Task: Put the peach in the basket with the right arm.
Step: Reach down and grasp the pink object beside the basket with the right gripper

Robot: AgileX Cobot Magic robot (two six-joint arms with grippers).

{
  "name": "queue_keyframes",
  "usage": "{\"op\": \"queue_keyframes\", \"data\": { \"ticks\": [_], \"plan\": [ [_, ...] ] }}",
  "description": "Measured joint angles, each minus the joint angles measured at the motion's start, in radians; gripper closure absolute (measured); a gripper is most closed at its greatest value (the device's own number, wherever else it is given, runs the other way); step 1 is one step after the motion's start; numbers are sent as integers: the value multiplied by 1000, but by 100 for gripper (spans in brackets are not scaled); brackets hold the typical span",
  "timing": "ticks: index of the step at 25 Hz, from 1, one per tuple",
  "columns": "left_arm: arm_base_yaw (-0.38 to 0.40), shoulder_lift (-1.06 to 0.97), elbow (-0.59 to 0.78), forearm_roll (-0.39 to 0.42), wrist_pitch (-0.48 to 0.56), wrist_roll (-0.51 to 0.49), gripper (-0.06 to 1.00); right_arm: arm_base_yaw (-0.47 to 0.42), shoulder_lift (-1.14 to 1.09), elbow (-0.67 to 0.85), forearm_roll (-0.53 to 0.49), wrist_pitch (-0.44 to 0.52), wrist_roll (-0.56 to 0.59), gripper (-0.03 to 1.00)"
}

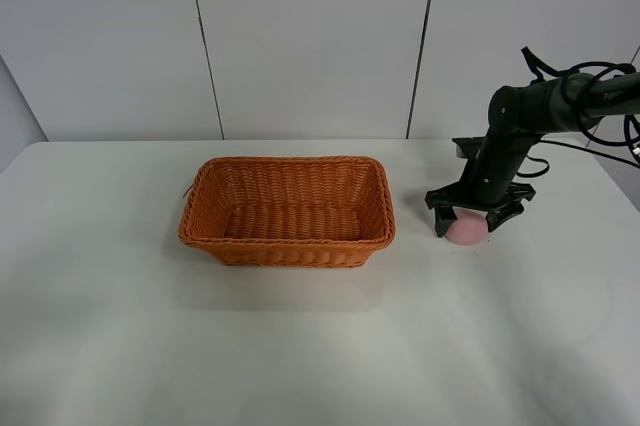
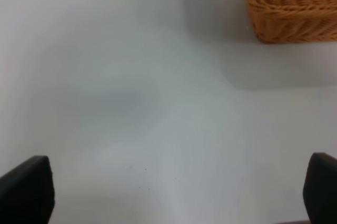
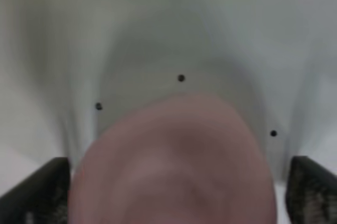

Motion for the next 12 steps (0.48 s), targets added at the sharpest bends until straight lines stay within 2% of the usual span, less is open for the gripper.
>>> {"op": "queue_keyframes", "data": {
  "ticks": [2, 6, 7, 8, 12],
  "plan": [
    [0, 0, 0, 0, 0, 0, -4, 0, 0, 0, -9, 5, 0, 50],
    [0, 0, 0, 0, 0, 0, -4, 0, -1, -4, -31, 10, 0, 87],
    [0, 0, 0, 0, 0, 0, -4, 0, -5, -5, -33, 11, 0, 93],
    [0, 0, 0, 0, 0, 0, -4, 0, -7, -5, -36, 14, -6, 96],
    [0, 0, 0, 0, 0, 0, -4, 0, -14, -22, -36, 31, -23, 96]
  ]
}}
